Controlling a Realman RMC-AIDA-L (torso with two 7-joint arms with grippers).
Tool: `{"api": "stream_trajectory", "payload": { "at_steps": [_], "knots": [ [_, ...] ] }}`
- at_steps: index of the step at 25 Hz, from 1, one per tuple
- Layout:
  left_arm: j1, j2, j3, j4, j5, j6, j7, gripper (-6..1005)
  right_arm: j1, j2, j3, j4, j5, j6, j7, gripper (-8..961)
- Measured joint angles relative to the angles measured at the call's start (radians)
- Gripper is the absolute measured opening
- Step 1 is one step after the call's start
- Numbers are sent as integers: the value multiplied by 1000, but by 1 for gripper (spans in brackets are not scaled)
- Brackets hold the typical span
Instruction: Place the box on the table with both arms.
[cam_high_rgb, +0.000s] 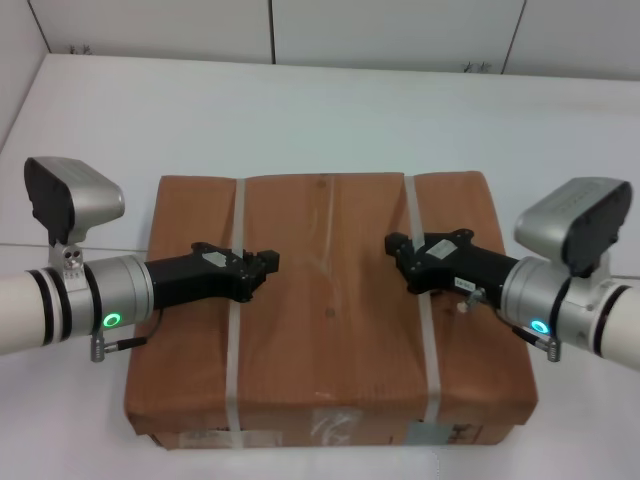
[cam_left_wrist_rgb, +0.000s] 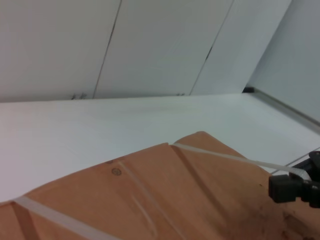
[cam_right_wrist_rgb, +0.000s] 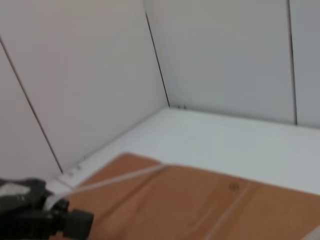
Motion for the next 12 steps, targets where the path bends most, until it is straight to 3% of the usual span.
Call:
{"api": "stream_trajectory", "payload": {
  "at_steps": [12],
  "knots": [
    [-6,-3,-2,4,12,-84,2,5,1,0,-3,28,-18,35,0,35]
  ]
}}
